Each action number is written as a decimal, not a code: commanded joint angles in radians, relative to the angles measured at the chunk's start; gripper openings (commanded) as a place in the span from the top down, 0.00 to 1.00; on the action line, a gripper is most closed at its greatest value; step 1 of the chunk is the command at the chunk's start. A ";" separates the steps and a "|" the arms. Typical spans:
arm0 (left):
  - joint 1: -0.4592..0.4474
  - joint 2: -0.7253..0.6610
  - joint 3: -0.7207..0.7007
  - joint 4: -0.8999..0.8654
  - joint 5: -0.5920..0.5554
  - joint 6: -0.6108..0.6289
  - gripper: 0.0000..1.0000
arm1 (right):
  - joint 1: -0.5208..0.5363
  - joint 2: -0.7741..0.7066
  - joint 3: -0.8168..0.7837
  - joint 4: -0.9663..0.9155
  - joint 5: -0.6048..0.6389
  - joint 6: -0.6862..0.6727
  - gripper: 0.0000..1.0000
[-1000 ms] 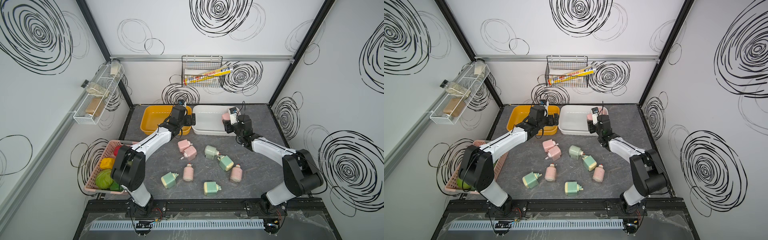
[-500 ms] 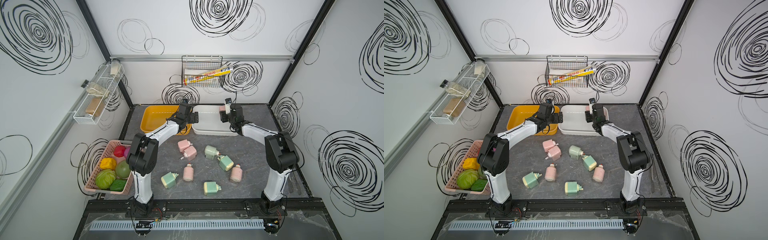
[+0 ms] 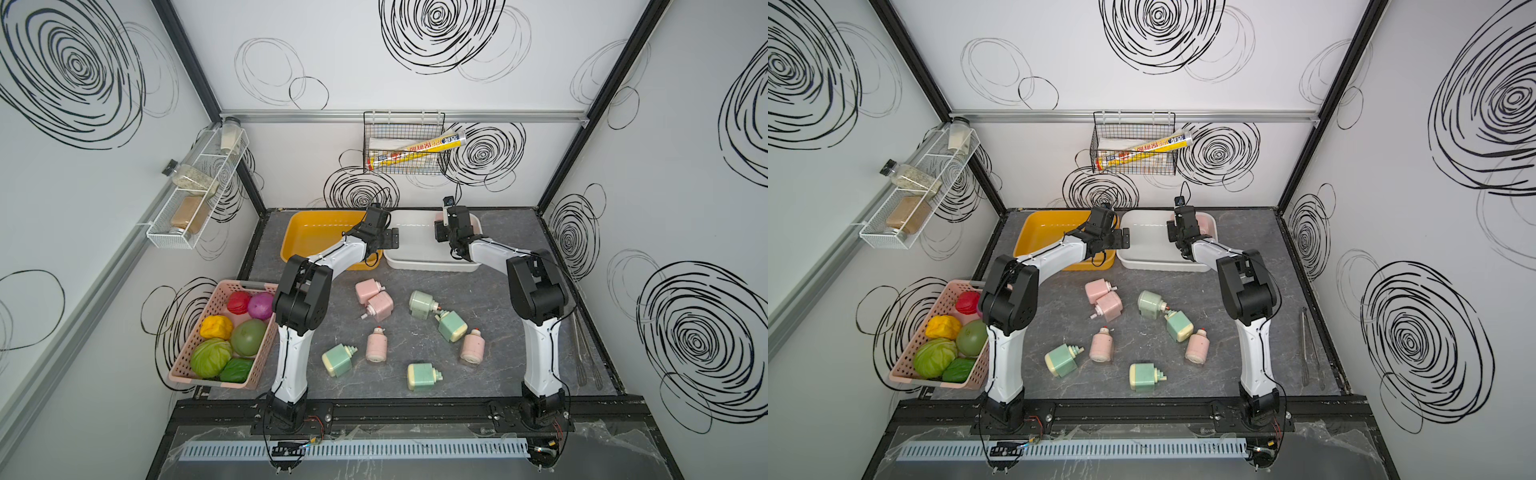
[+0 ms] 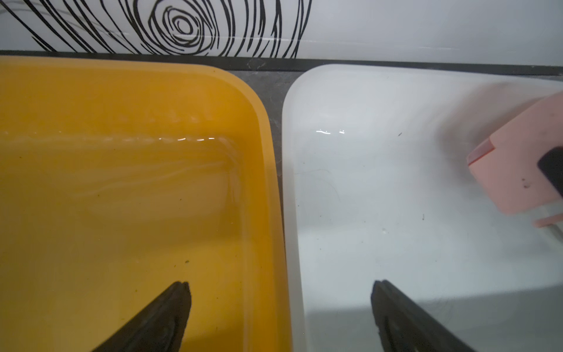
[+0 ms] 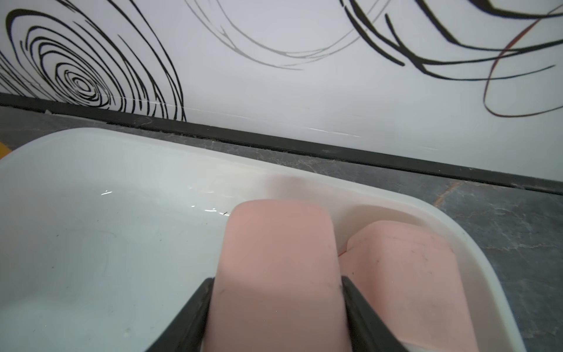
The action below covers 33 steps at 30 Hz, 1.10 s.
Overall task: Place the pencil sharpeners by color into the storage box
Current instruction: Place the pencil sharpener in the storage box.
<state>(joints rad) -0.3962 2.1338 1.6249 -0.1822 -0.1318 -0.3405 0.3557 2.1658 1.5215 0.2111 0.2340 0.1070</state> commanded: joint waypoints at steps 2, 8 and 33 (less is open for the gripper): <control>0.008 0.039 0.039 -0.003 -0.020 -0.010 0.01 | 0.004 0.016 0.028 0.079 0.068 0.109 0.96; 0.009 0.054 0.032 -0.008 -0.031 -0.011 0.01 | -0.001 0.065 0.042 0.100 0.065 0.115 0.92; 0.014 0.064 -0.007 -0.015 -0.075 -0.012 0.01 | 0.009 0.154 0.091 0.037 0.164 0.057 0.58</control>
<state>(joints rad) -0.3958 2.1777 1.6306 -0.1886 -0.1867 -0.3492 0.3634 2.3051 1.5993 0.2882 0.3740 0.1684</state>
